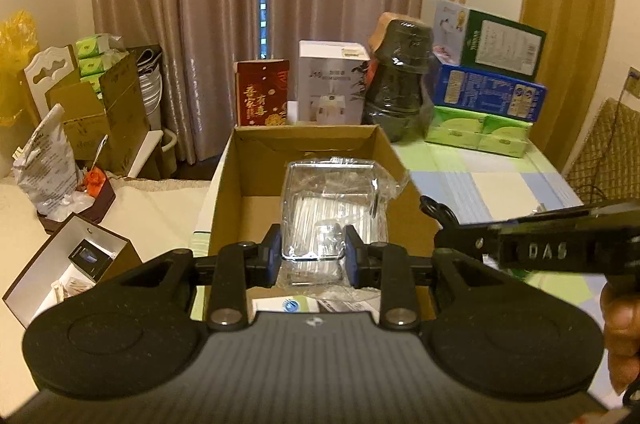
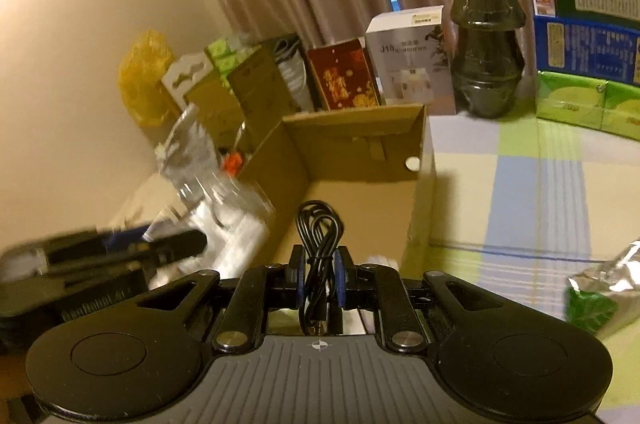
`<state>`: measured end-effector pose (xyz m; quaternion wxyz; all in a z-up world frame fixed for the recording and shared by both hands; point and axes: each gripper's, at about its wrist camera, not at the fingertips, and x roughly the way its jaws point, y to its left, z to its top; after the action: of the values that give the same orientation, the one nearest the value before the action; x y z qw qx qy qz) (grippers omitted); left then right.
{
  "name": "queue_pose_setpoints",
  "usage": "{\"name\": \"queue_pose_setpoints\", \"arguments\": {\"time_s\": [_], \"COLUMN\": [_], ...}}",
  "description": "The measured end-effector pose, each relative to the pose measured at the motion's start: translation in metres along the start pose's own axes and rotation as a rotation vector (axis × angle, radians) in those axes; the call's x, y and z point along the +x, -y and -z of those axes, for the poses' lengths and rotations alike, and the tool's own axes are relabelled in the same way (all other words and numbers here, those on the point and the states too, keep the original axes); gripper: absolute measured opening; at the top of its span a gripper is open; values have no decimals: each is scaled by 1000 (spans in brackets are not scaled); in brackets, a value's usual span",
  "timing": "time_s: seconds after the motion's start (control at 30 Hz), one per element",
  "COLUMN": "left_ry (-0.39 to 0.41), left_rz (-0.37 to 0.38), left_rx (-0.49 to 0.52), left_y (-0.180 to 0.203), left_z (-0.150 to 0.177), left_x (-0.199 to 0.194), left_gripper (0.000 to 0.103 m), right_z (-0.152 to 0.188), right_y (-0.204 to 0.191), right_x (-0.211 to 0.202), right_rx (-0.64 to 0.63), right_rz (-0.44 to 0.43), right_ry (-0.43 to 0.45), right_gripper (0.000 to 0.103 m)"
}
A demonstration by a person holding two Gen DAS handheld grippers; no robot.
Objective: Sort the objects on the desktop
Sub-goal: 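Lower the tray and cable into the cardboard box and open both tools, then move both tools back over the spoon and red packet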
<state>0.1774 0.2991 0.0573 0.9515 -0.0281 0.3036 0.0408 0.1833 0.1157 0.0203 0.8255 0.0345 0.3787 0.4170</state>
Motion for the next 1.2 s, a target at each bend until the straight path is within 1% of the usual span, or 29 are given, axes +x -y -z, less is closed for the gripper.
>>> {"name": "queue_pose_setpoints", "arguments": {"time_s": [0.03,0.07,0.13,0.27,0.33,0.4,0.43,0.5,0.53,0.6,0.63,0.7,0.77,0.83,0.9,0.93,1.0,1.1,1.2], "left_ry": [-1,-2,2,4,8,11,12,14,14,9,4,-5,-6,-8,-6,-2,4,4,2], "left_rz": [-5,-6,-10,-19,-19,-21,-18,-17,-15,-15,-11,-1,7,19,35,39,54,85,114], "left_rx": [-6,-14,-32,-66,-81,-93,-102,-118,-125,-136,-138,-135,-131,-133,-123,-115,-105,-100,-74], "left_y": [-2,-5,-9,-16,-17,-15,-14,-11,-9,-2,2,12,22,34,48,54,69,87,107], "left_z": [0,1,2,11,17,23,25,30,33,38,40,45,49,53,58,60,64,68,72], "left_x": [4,7,9,4,-3,-12,-17,-27,-32,-42,-46,-56,-66,-75,-85,-89,-97,-104,-108], "left_gripper": [28,29,30,32,33,34,34,40,41,49,52,58,61,66,73,75,86,94,97], "right_z": [-1,-2,0,10,20,30,37,49,56,67,72,81,88,96,103,106,114,125,135], "right_y": [2,3,7,16,23,29,32,37,40,45,47,52,58,64,69,71,77,88,98], "right_x": [3,4,0,-12,-24,-37,-44,-60,-68,-85,-93,-111,-128,-145,-161,-168,-184,-202,-216], "right_rx": [8,13,11,40,67,91,102,126,136,149,153,157,164,172,179,183,196,215,235], "right_rz": [-1,1,9,32,48,63,75,93,99,117,128,149,171,195,211,223,248,279,306], "right_ry": [3,11,36,41,49,55,59,65,66,66,68,71,77,77,86,93,105,115,116], "right_gripper": [41,56,57,58,62,68,69,71,72,75,76,80,83,85,89,90,95,99,101]}}
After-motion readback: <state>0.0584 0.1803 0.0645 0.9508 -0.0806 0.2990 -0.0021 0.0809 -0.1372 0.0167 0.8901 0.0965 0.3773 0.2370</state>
